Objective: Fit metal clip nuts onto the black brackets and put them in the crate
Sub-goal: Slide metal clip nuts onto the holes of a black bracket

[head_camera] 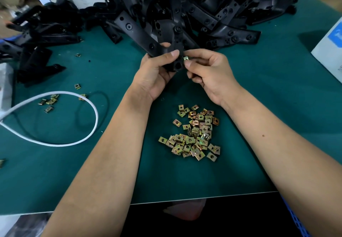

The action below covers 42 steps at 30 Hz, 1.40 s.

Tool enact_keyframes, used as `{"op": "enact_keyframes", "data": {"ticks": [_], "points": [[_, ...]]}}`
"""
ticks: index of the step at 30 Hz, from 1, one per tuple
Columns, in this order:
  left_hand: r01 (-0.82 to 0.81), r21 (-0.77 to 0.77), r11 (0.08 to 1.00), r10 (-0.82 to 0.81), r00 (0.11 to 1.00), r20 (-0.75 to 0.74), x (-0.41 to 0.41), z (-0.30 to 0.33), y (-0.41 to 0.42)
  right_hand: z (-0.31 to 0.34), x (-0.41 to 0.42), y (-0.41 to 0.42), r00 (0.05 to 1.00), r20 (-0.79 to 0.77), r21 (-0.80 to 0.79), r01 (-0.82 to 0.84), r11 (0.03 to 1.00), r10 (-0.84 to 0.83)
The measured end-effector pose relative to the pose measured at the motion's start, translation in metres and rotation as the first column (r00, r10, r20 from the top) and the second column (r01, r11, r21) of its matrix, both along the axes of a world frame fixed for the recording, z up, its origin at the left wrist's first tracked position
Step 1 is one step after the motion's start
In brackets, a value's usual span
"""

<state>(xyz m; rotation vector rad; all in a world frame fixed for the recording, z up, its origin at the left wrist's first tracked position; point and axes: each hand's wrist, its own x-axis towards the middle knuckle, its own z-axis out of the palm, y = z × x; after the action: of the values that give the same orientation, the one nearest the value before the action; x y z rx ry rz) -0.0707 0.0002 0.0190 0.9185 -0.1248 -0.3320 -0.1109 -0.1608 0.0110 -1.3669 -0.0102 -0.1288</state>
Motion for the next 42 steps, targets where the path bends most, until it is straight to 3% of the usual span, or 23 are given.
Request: {"op": "enact_keyframes", "data": {"ticks": [37,42], "points": [[0.013,-0.006,1.0,-0.013,0.999,-0.037,0.0007,0.0,-0.0004,-0.0008,0.0001,-0.0008,1.0,0.028,0.013,0.002,1.0,-0.003],[0.02,-0.019,1.0,-0.021,0.999,-0.035,0.0004,0.0004,0.0001,-0.0013,0.002,-0.0029,1.0,0.001,0.075,0.025,0.997,-0.025]]}}
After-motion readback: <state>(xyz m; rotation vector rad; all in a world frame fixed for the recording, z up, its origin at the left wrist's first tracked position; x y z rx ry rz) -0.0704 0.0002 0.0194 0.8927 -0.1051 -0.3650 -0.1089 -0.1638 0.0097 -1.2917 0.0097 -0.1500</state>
